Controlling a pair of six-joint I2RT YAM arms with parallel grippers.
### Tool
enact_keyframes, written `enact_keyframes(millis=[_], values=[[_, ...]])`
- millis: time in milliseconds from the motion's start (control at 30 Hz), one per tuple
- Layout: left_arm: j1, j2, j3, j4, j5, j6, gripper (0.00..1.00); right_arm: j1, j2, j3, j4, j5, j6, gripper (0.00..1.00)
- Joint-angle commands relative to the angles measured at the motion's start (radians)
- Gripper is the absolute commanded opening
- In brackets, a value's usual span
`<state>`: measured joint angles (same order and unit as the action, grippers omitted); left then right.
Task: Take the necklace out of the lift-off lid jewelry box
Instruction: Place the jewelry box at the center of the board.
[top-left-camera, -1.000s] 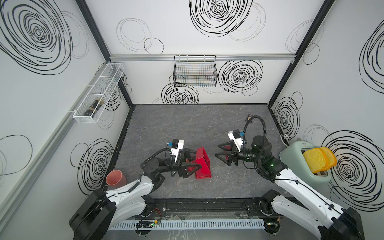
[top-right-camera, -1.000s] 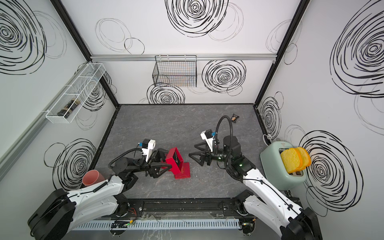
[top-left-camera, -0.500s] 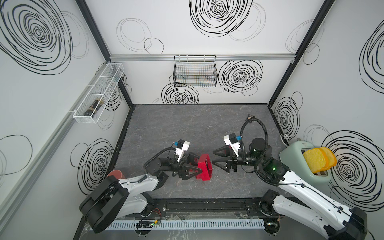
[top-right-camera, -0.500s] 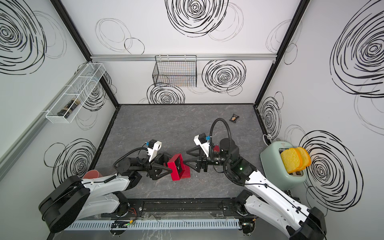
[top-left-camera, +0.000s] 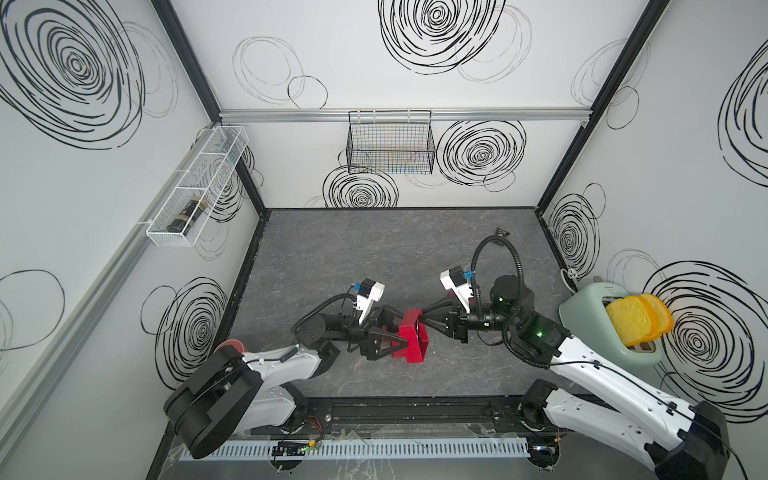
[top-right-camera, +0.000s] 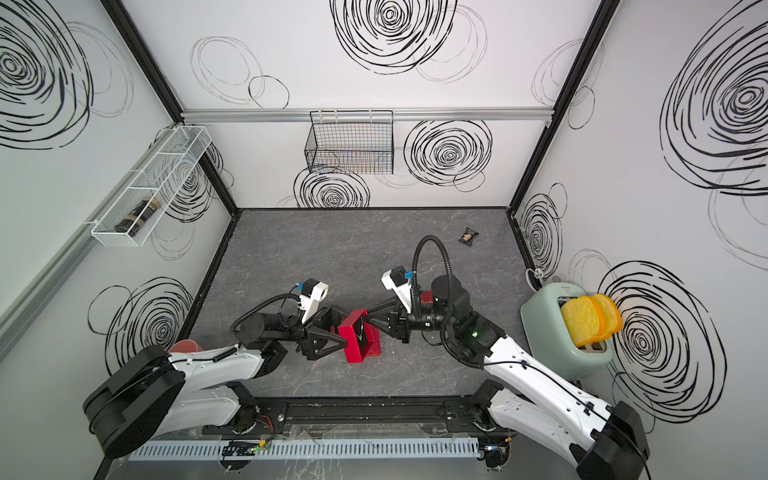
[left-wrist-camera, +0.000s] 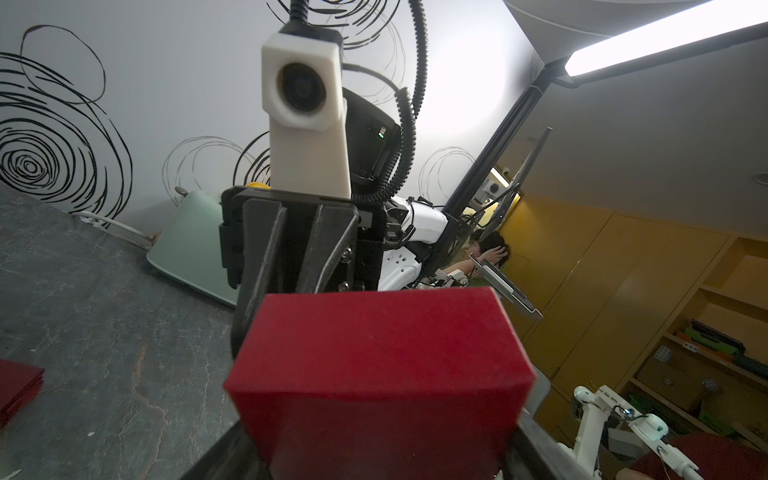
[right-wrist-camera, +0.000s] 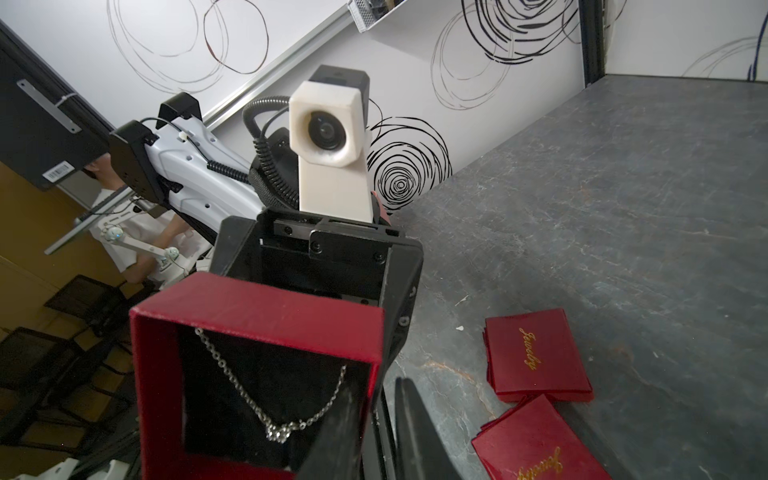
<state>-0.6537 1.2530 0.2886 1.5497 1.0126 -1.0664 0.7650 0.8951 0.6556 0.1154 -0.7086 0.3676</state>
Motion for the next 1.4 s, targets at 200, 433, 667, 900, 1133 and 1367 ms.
enact_keyframes(millis=[200,433,667,900,1133,1367], values=[[0.0,0.008,0.018,0.254,0.014,0.008,0.77,0.008,0.001,0.009,-0.017,0.018,0.022,0.0],[0.025,-0.03,-0.022,0.115,-0.053,0.095,0.97,0.005,-0.029,0.061,-0.137,0.135,0.011,0.0],[0.065,-0.213,-0.081,-0.382,-0.288,0.372,0.99,-0.004,-0.011,0.108,-0.325,0.467,-0.011,0.0],[-0.022,-0.464,-0.029,-1.021,-0.751,0.71,0.99,-0.022,0.207,0.104,-0.455,0.83,-0.008,0.0],[-0.071,-0.512,-0.048,-1.066,-0.853,0.729,0.99,-0.09,0.481,0.149,-0.467,0.819,0.04,0.0],[-0.119,-0.519,-0.046,-1.129,-0.929,0.772,1.0,-0.113,0.655,0.212,-0.47,0.802,0.019,0.01]])
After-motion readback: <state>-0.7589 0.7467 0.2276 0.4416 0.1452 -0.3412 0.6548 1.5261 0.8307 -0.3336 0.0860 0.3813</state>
